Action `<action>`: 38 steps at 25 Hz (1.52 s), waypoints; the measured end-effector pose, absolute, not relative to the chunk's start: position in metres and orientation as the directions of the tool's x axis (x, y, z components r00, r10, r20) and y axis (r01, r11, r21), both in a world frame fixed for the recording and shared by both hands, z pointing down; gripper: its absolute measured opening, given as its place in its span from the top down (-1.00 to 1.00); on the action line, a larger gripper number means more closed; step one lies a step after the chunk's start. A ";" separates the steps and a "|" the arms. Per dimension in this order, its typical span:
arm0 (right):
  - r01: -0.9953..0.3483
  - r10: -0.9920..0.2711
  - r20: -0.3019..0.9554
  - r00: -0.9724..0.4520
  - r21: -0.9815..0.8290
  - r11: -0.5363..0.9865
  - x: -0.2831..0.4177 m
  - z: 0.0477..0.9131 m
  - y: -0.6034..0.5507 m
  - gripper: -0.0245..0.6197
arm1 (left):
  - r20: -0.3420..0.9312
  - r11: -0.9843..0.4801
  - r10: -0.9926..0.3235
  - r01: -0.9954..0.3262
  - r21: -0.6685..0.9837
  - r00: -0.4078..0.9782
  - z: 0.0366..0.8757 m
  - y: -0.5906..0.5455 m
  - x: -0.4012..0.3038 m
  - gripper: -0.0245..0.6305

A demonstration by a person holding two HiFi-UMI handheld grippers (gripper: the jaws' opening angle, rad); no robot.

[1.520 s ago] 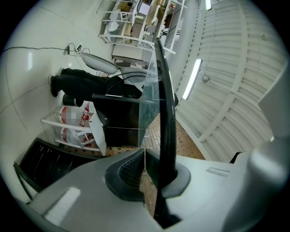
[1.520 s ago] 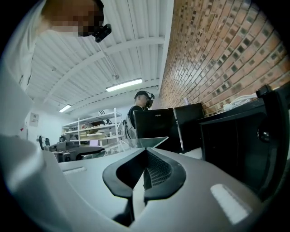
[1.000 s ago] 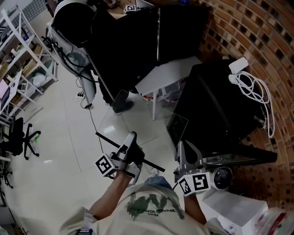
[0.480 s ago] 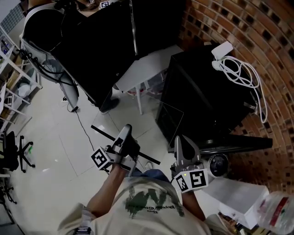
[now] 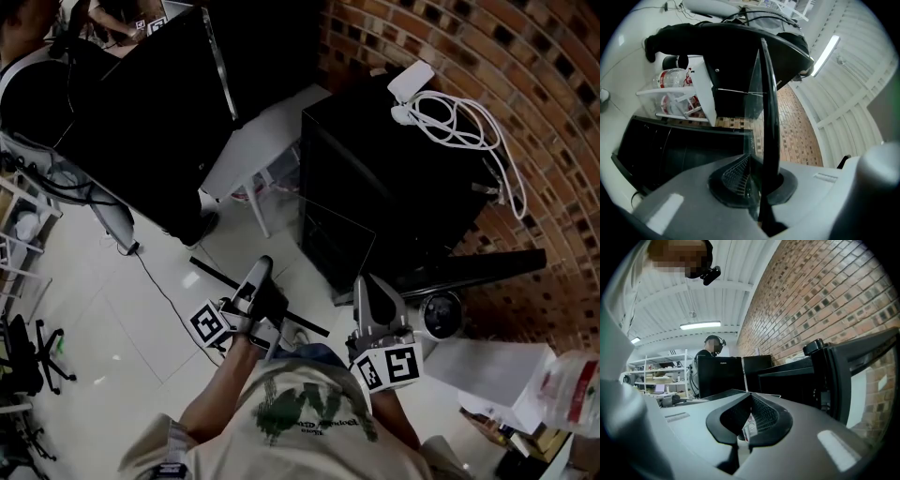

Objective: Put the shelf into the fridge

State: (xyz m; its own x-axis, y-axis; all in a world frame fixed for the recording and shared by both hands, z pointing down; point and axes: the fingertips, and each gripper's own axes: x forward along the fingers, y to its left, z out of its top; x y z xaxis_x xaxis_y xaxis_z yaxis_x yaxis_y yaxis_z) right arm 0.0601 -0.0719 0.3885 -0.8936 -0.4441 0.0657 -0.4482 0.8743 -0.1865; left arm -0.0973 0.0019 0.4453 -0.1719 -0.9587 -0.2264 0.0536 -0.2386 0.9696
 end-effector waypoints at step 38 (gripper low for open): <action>-0.718 -0.697 0.178 -0.695 -0.115 0.687 0.051 0.401 -0.113 0.92 | -0.168 -0.138 -0.961 0.147 0.979 0.221 0.488 -0.098 -0.067 0.89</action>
State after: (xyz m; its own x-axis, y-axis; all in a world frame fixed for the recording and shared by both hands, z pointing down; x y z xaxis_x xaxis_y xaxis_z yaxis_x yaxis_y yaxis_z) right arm 0.0515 -0.1129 0.4014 -0.6949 -0.6967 0.1778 -0.7179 0.6866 -0.1151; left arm -0.0665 -0.0976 0.4884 0.2211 -0.9606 -0.1685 0.1469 -0.1380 0.9795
